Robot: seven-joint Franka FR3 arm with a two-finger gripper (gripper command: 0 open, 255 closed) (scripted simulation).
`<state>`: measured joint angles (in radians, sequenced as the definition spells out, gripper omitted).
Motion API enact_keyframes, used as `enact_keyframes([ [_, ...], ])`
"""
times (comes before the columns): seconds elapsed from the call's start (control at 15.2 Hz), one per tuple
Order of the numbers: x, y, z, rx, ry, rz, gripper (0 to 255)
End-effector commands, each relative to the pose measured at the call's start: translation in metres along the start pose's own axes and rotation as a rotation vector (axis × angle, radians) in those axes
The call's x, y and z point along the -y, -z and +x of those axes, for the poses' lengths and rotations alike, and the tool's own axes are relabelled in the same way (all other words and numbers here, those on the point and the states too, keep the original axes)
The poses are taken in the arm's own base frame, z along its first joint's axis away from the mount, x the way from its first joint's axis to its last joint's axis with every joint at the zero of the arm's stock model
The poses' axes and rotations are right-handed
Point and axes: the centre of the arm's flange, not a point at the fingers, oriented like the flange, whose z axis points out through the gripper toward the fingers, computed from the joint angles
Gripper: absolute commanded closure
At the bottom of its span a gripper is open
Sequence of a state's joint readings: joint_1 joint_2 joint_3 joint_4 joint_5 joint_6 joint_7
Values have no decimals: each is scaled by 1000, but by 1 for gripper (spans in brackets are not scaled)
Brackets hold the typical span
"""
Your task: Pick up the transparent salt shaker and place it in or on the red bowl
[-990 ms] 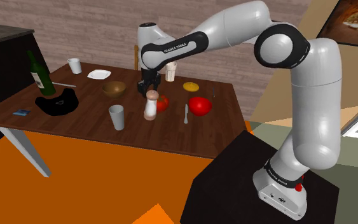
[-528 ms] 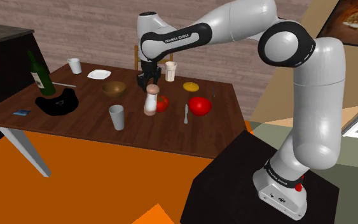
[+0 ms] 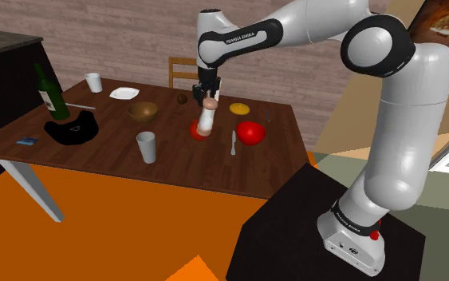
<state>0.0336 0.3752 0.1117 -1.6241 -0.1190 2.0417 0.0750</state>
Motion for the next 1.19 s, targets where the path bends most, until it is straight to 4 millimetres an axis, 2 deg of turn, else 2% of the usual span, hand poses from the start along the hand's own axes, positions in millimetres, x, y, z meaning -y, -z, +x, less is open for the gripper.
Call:
enact_keyframes([
  [0.0,-25,4,-9,-1,2,0,255],
  [1.12,-240,32,-66,-1,2,0,255],
])
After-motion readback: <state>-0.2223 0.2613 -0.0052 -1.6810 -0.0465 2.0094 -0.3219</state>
